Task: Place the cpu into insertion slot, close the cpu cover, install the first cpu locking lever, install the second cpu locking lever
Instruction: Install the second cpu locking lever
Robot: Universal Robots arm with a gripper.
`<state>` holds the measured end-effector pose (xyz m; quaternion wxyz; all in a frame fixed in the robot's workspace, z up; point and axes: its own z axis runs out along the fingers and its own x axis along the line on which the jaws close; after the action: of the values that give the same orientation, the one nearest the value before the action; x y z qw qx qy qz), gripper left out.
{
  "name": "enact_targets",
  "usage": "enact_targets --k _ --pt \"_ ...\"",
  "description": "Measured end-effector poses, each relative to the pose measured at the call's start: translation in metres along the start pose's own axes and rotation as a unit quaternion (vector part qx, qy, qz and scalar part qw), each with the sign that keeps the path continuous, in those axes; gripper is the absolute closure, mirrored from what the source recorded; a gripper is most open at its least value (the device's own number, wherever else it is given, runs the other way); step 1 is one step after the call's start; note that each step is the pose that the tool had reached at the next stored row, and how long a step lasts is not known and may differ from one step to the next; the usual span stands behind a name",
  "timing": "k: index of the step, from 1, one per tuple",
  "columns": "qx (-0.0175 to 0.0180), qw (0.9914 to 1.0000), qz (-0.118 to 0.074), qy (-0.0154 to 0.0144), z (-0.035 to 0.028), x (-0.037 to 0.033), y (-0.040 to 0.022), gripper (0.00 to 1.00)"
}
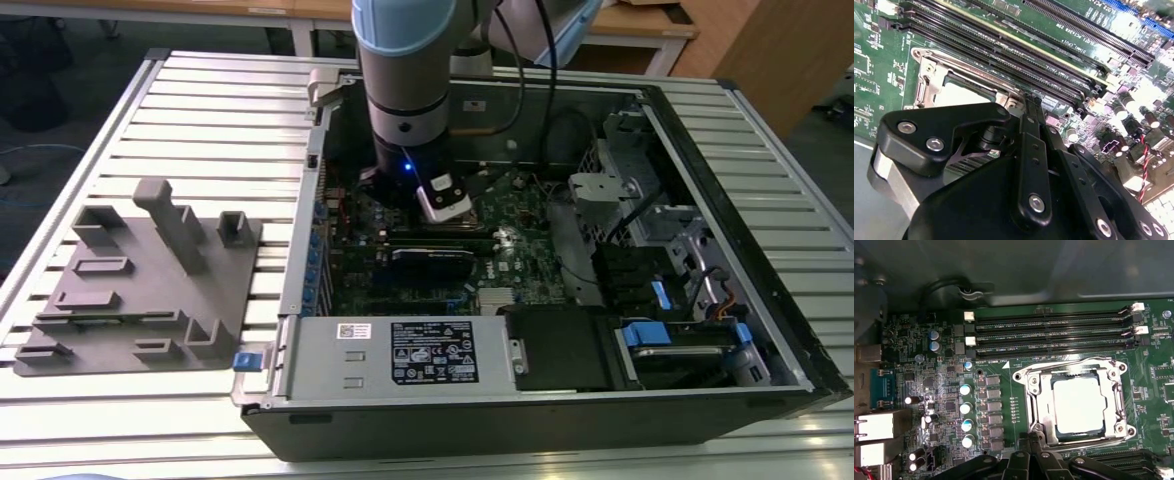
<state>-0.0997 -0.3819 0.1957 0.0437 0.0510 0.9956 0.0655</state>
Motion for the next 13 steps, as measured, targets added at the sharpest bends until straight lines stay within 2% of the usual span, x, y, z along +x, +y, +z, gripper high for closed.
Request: enact_targets --k 4,8,13 --pt "-0.0027 1.0 0.0 -0.0009 0.0014 0.003 -0.0004 0.89" --pt "-0.0025 1.0 0.0 -0.0009 0.0012 0.0035 -0.0005 0.89" --pt "-0.0024 1.0 0.0 0.0007 -0.0071 0.0028 0.0006 0.89"
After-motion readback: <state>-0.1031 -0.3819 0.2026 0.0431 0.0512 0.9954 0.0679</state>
